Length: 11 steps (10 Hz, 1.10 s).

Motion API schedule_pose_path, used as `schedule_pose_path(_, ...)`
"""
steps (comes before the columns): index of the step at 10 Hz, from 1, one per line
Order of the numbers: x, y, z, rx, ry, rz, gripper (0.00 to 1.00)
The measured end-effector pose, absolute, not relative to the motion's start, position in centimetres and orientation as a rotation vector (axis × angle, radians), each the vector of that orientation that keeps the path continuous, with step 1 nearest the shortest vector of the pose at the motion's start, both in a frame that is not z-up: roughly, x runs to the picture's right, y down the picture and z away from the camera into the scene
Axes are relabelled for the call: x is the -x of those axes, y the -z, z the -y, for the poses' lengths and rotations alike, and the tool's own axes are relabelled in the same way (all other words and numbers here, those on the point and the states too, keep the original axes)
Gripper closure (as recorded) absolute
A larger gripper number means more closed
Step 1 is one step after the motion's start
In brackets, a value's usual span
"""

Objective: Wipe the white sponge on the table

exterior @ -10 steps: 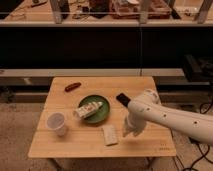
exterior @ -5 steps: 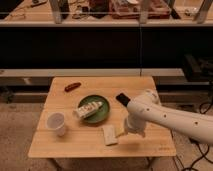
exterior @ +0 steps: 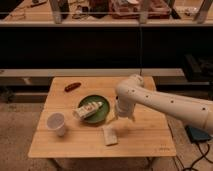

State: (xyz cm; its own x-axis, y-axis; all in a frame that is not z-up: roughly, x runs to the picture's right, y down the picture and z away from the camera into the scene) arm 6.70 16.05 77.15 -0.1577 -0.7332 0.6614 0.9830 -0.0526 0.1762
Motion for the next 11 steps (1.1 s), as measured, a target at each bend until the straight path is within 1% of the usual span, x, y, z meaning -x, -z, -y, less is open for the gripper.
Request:
schedule_pose_path(1,-5.1,-77.5,-15.9,0.465,1.63,0.712,0.2)
schedule_pose_path(3,-4.0,-77.1,-16.7,0.471,1.66,0.686,0.2)
schedule_pose_path(5,-3.4,-75.7,-18.9,0.483,1.698,0.646,0.2)
schedule_pose_path(6,-3.3,-75.6,-19.5,0.486,1.705,0.638,0.2)
schedule_pose_path(9,-2.9,-77.2,-21.0,0.462,1.719,0.636,0.2)
schedule_pose_path(11,-3.0,-79.1,-21.0,0.46,1.719,0.651,0.2)
